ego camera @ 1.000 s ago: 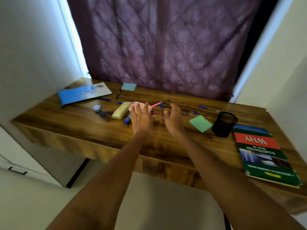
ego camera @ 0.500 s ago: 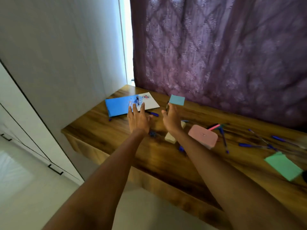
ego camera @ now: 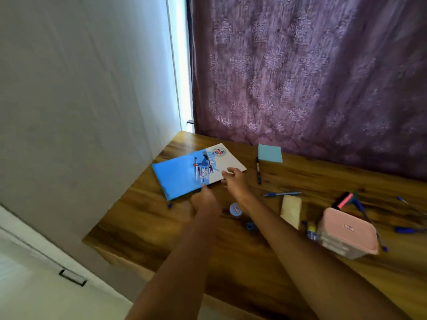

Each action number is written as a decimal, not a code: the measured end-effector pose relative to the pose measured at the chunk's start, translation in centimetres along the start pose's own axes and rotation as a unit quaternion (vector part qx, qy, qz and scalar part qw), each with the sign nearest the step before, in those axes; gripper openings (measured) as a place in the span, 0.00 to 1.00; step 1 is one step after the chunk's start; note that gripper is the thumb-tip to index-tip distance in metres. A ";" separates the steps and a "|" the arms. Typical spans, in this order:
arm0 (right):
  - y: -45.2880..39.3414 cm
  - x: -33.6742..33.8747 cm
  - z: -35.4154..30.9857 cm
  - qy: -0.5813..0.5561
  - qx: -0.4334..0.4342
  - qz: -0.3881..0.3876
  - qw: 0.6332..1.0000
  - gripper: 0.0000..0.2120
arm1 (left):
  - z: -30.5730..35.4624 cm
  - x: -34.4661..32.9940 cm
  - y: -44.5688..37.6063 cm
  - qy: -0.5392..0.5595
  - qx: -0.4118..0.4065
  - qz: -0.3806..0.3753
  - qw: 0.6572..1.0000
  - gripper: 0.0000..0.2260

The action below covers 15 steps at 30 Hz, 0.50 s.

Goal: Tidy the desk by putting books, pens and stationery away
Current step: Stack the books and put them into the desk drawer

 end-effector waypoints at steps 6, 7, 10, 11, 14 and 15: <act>-1.9 0.1 1.2 -0.014 -0.046 0.037 0.998 0.18 | -1.8 0.2 -2.0 0.173 0.048 0.083 0.980 0.23; -2.0 0.1 1.5 -0.019 -0.056 0.040 0.997 0.18 | -1.8 0.4 -2.1 0.208 0.038 0.108 0.971 0.23; -2.2 0.3 2.3 -0.024 -0.076 0.047 0.996 0.18 | -1.4 0.3 -2.6 0.280 0.001 0.124 0.952 0.23; -2.2 0.3 2.4 -0.028 -0.078 0.049 0.995 0.17 | -1.5 0.1 -3.1 0.308 0.000 0.120 0.944 0.23; -2.0 0.4 2.8 -0.067 -0.072 0.059 0.993 0.20 | -1.4 0.4 -3.9 0.351 -0.022 0.104 0.930 0.24; -2.0 0.6 3.0 -0.086 -0.070 0.064 0.992 0.21 | -1.3 0.5 -4.3 0.348 -0.031 0.101 0.932 0.25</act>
Point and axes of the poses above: each hand's wrist, its own y-axis away from the middle knuckle, its own x-axis out of the back of the hand, z = x × y, the point moved 9 cm from there along -y, towards the middle knuckle, and after that the axes turned 15 degrees about -z, right-handed, at the moved point
